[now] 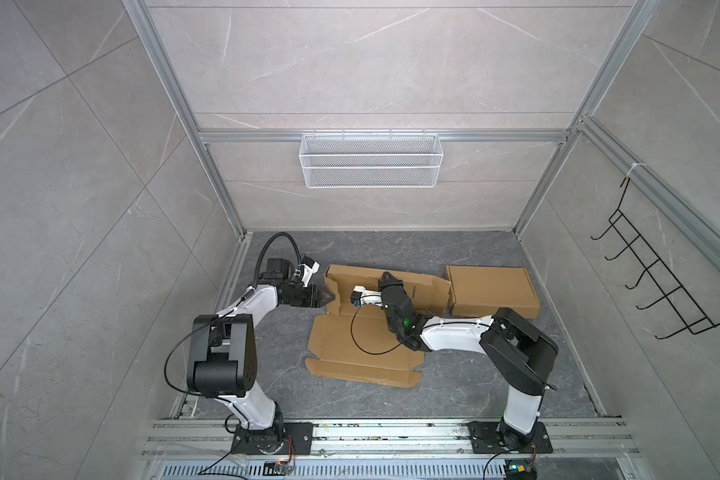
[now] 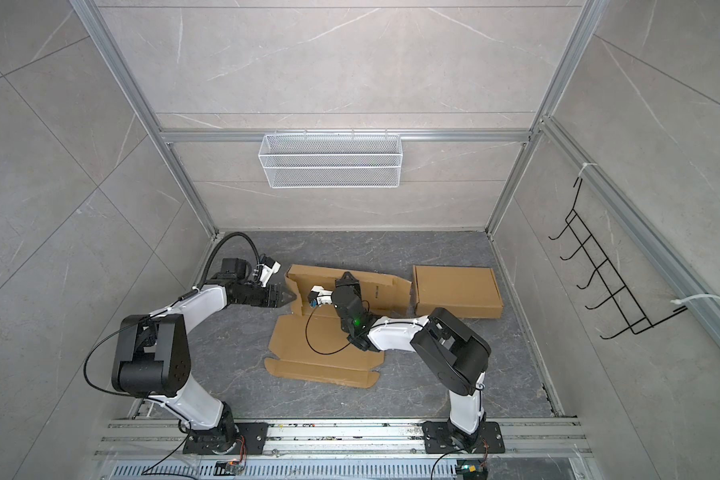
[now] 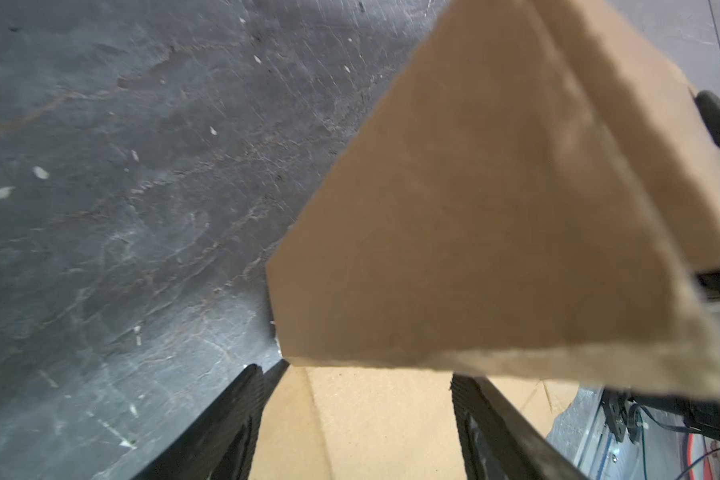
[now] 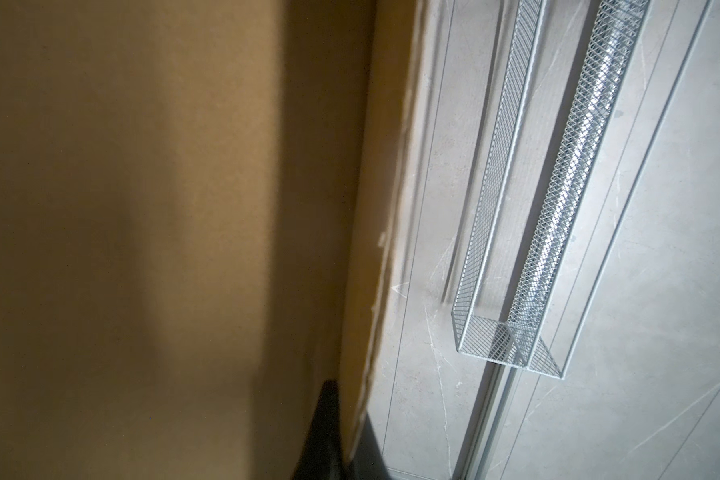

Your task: Fold the paper box

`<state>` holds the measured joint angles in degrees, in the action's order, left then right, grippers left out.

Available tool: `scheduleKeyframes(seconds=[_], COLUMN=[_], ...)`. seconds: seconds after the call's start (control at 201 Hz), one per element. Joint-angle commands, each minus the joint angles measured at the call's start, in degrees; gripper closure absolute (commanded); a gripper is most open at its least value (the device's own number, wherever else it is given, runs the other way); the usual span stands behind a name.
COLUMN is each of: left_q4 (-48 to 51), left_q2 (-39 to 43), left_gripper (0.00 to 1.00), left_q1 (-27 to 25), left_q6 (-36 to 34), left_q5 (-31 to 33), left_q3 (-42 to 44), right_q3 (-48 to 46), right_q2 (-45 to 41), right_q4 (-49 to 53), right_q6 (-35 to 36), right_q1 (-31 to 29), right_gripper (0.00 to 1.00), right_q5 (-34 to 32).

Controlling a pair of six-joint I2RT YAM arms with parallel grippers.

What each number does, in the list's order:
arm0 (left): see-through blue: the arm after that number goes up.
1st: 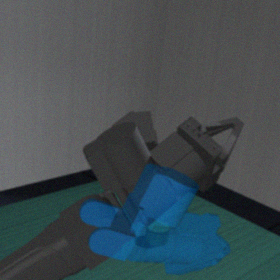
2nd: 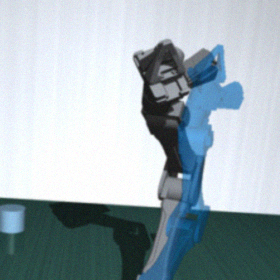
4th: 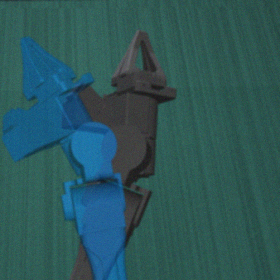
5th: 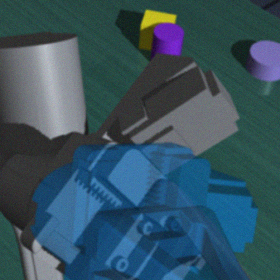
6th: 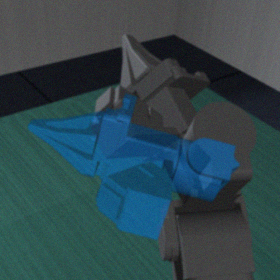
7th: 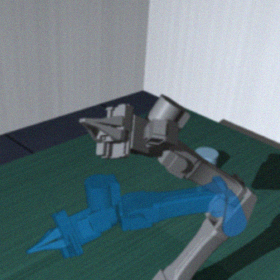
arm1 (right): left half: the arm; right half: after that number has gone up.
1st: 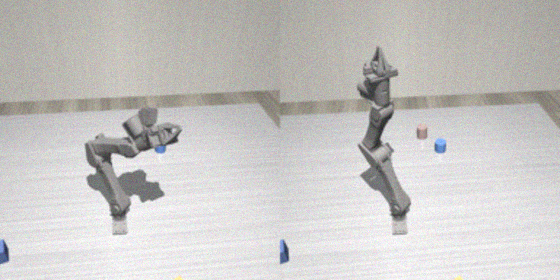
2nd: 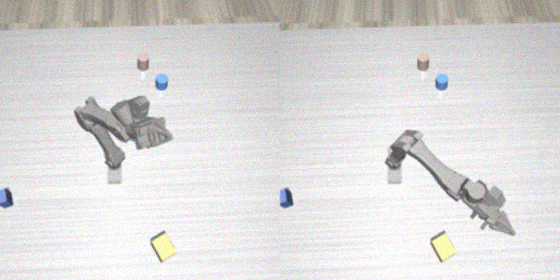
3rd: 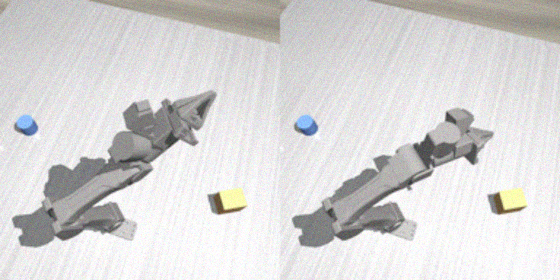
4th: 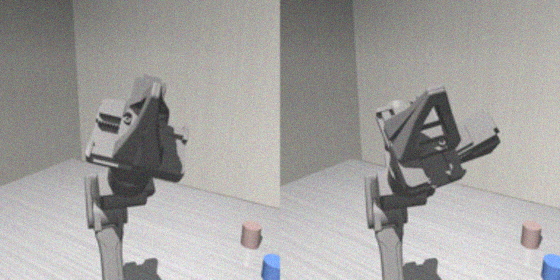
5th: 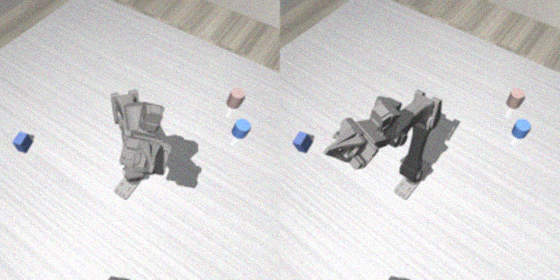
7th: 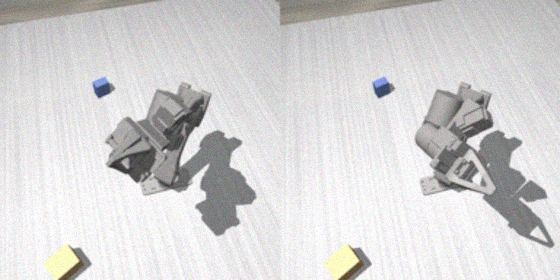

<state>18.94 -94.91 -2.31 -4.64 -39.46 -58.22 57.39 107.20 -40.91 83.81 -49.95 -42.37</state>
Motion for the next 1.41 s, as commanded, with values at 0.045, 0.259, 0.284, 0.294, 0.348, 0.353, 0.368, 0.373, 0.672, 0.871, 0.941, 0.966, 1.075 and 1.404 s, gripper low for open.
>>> scheduleKeyframes(seconds=[0.045, 0.259, 0.284, 0.294, 0.348, 0.353, 0.368, 0.373, 0.672, 0.871, 0.941, 0.966, 1.075, 1.404], left_q4=[-1.9, -24.1, -26.6, -27.6, -30.9, -31.1, -31.7, -31.8, -39.1, -45.8, -47.1, -47.6, -49.2, -53.5], left_q2=[1.4, 3.8, 4.1, 4.1, 3.9, 3.9, 3.8, 3.7, 5.1, 5.8, 5.5, 5.4, 5.0, 2.6], left_gripper=[0.26, 0.27, 0.27, 0.27, 0.29, 0.29, 0.29, 0.3, 0.37, 0.41, 0.45, 0.46, 0.55, 0.87], left_q1=[-0.4, -1.8, -2.0, -2.1, -2.5, -2.5, -2.6, -2.7, -7.4, -10.7, -11.4, -11.5, -12.4, -16.4], left_q6=[1.0, 8.5, 8.9, 9.0, 9.5, 9.5, 9.7, 9.8, 13.4, 14.3, 14.6, 14.7, 14.7, 18.7], left_q5=[0.8, 4.0, 4.6, 4.8, 5.5, 5.5, 5.8, 5.9, 22.1, 31.9, 34.4, 35.2, 38.6, 48.8], left_q3=[0.2, 6.7, 7.7, 8.1, 9.3, 9.4, 9.5, 9.5, 14.3, 18.8, 19.4, 19.5, 20.0, 20.9], right_q3=[1.2, 1.5, 1.5, 1.5, 1.5, 1.4, 1.5, 1.5, 1.5, 1.2, 1.2, 1.2, 1.2, 1.4], right_q2=[0.3, 0.3, 0.3, 0.2, 0.2, 0.3, 0.2, 0.2, 0.0, 0.2, 0.2, 0.2, 0.0, 0.5], right_q4=[2.9, 3.7, 3.9, 3.9, 4.0, 4.0, 4.1, 4.1, 4.6, 4.5, 4.4, 4.5, 4.6, 4.5], right_q6=[-0.7, -1.2, -1.3, -1.3, -1.4, -1.4, -1.5, -1.5, -2.0, -2.2, -2.1, -2.2, -2.3, -2.3], right_q1=[-0.6, -0.6, -0.5, -0.5, -0.5, -0.5, -0.5, -0.5, -0.5, -0.6, -0.5, -0.5, -0.5, -0.6], right_gripper=[1.0, 1.0, 1.0, 1.0, 1.0, 1.0, 1.0, 1.0, 1.0, 1.0, 1.0, 1.0, 1.0, 1.0], right_q5=[1.2, 1.1, 1.1, 1.1, 1.1, 1.1, 1.1, 1.1, 1.2, 1.0, 1.0, 1.0, 1.0, 0.9])
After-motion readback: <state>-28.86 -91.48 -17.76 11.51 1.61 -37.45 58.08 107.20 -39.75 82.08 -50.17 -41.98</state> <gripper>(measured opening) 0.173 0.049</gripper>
